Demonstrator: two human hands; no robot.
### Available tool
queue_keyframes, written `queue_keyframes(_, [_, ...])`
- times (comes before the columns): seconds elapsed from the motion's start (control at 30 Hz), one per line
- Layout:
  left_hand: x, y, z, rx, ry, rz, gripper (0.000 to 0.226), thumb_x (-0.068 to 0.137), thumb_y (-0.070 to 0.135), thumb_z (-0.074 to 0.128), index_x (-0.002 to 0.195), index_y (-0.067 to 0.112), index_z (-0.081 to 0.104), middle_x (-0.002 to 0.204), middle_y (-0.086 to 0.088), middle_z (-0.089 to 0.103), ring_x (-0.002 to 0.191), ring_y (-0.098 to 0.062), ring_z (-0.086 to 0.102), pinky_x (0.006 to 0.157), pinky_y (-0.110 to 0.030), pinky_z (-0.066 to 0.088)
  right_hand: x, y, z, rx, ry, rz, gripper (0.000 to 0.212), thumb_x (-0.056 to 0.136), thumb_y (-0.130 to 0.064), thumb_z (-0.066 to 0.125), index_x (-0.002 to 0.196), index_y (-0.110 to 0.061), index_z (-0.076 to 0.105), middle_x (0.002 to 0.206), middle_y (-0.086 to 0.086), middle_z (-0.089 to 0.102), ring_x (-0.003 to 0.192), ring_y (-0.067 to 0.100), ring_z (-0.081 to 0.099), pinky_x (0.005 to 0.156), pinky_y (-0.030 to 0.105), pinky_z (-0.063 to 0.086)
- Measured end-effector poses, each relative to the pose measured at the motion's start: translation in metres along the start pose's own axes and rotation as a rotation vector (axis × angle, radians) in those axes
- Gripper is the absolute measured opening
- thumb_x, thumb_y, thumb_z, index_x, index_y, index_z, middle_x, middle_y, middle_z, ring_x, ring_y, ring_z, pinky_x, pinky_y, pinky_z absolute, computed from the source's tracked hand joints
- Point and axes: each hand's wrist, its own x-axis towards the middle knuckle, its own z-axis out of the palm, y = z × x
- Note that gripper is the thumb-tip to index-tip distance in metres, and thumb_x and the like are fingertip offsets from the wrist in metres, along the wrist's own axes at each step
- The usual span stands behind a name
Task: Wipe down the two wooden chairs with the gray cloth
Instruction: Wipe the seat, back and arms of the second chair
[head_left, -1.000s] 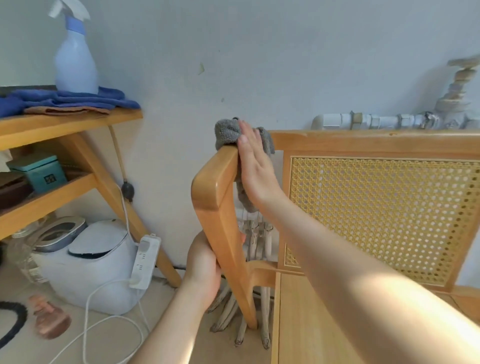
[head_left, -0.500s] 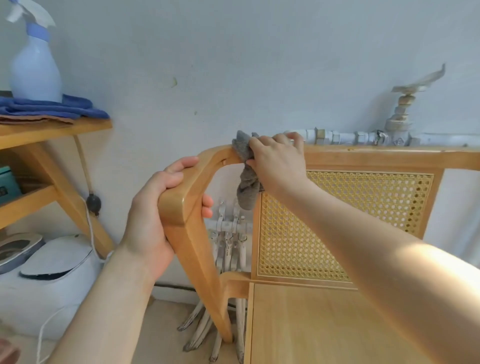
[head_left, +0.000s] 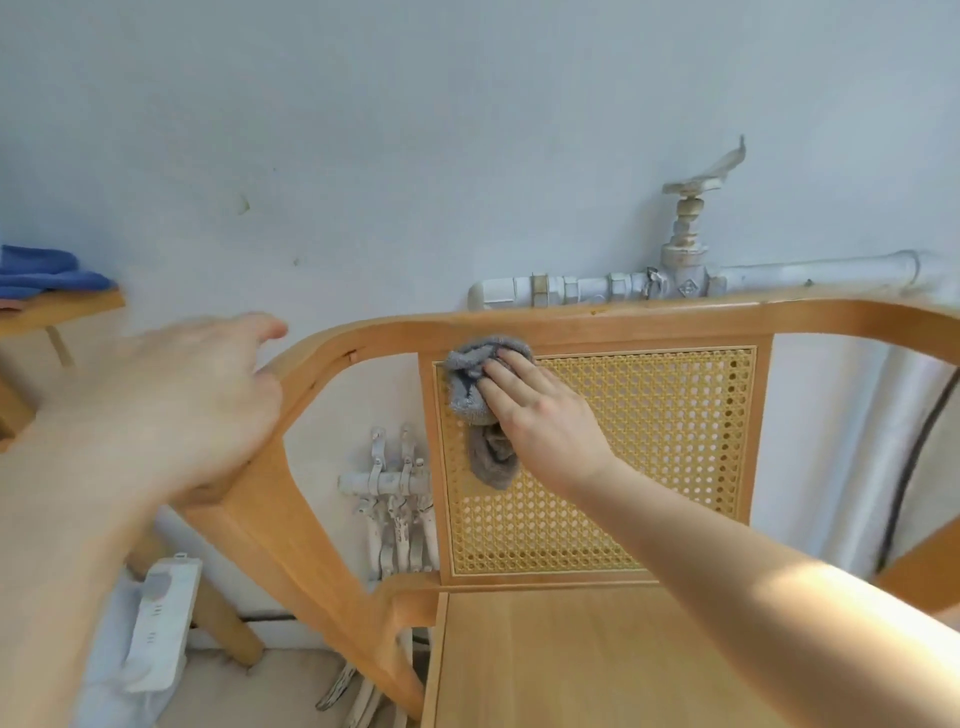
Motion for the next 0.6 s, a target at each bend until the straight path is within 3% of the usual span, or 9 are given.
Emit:
queue_keyframes(0.07, [0.007, 0.030, 0.006, 0.197, -0.001, 0.123, 0.045, 0.088, 0.024, 0.043, 0.132, 0.035, 0.049, 0.137, -0.002, 0.053, 0.128, -0.030, 0.045, 0.099, -0.043, 0.042, -0.019, 0.005, 0.007, 0.007, 0.022, -0.041, 0.036, 0.086, -0.015, 0.042, 0.110, -0.007, 0.067, 0.123, 0.011, 0.065, 0.119, 0.031, 0.057, 0.096, 0.043, 0.051])
queue_keyframes(0.13, [0.019, 0.063, 0.034, 0.192, -0.084, 0.220, 0.046, 0.089, 0.028, 0.042, 0.135, 0.030, 0.046, 0.142, -0.002, 0.047, 0.132, -0.028, 0.040, 0.102, -0.044, 0.041, -0.040, 0.016, 0.009, -0.006, 0.030, -0.061, 0.029, 0.086, -0.017, 0.047, 0.106, -0.010, 0.067, 0.121, 0.007, 0.064, 0.117, 0.029, 0.057, 0.094, 0.041, 0.049])
queue_keyframes(0.27, [0.056, 0.091, 0.084, 0.130, 0.003, 0.352, 0.057, 0.093, 0.029, 0.041, 0.148, 0.024, 0.028, 0.158, -0.008, 0.021, 0.145, -0.027, 0.020, 0.115, -0.048, 0.021, -0.058, 0.053, 0.001, -0.020, 0.100, 0.173, 0.030, 0.083, -0.019, 0.043, 0.104, -0.014, 0.064, 0.120, -0.002, 0.065, 0.109, 0.028, 0.056, 0.088, 0.036, 0.041])
queue_keyframes(0.33, [0.083, 0.091, 0.094, 0.084, 0.033, 0.307, 0.049, 0.096, 0.031, 0.033, 0.144, 0.024, 0.034, 0.153, -0.009, 0.033, 0.141, -0.027, 0.029, 0.113, -0.048, 0.021, -0.053, 0.056, -0.001, 0.013, 0.175, 0.284, 0.030, 0.079, -0.017, 0.044, 0.102, -0.012, 0.064, 0.116, 0.000, 0.066, 0.101, 0.030, 0.058, 0.082, 0.037, 0.041])
queue_keyframes(0.43, [0.098, 0.086, 0.108, 0.048, 0.005, 0.211, 0.044, 0.100, 0.037, 0.020, 0.113, 0.019, 0.059, 0.120, -0.011, 0.062, 0.112, -0.031, 0.054, 0.096, -0.044, 0.035, -0.029, 0.029, 0.007, 0.089, 0.290, 0.360, 0.031, 0.075, -0.016, 0.057, 0.105, -0.010, 0.064, 0.109, 0.011, 0.062, 0.097, 0.033, 0.054, 0.080, 0.041, 0.047])
queue_keyframes(0.5, [0.093, 0.083, 0.120, 0.067, 0.118, 0.223, 0.047, 0.100, 0.039, 0.017, 0.100, 0.018, 0.060, 0.104, -0.008, 0.064, 0.101, -0.030, 0.057, 0.088, -0.043, 0.035, -0.004, 0.003, 0.016, 0.106, 0.331, 0.335, 0.032, 0.076, -0.014, 0.064, 0.108, -0.009, 0.064, 0.109, 0.015, 0.059, 0.102, 0.034, 0.051, 0.085, 0.043, 0.046])
queue_keyframes(0.6, [0.094, 0.082, 0.129, 0.082, 0.186, 0.234, 0.046, 0.101, 0.039, 0.017, 0.099, 0.019, 0.059, 0.104, -0.008, 0.064, 0.103, -0.031, 0.056, 0.087, -0.044, 0.034, 0.027, -0.027, 0.029, 0.124, 0.386, 0.194, 0.028, 0.089, -0.011, 0.050, 0.112, -0.008, 0.065, 0.112, 0.017, 0.060, 0.109, 0.035, 0.051, 0.095, 0.044, 0.042])
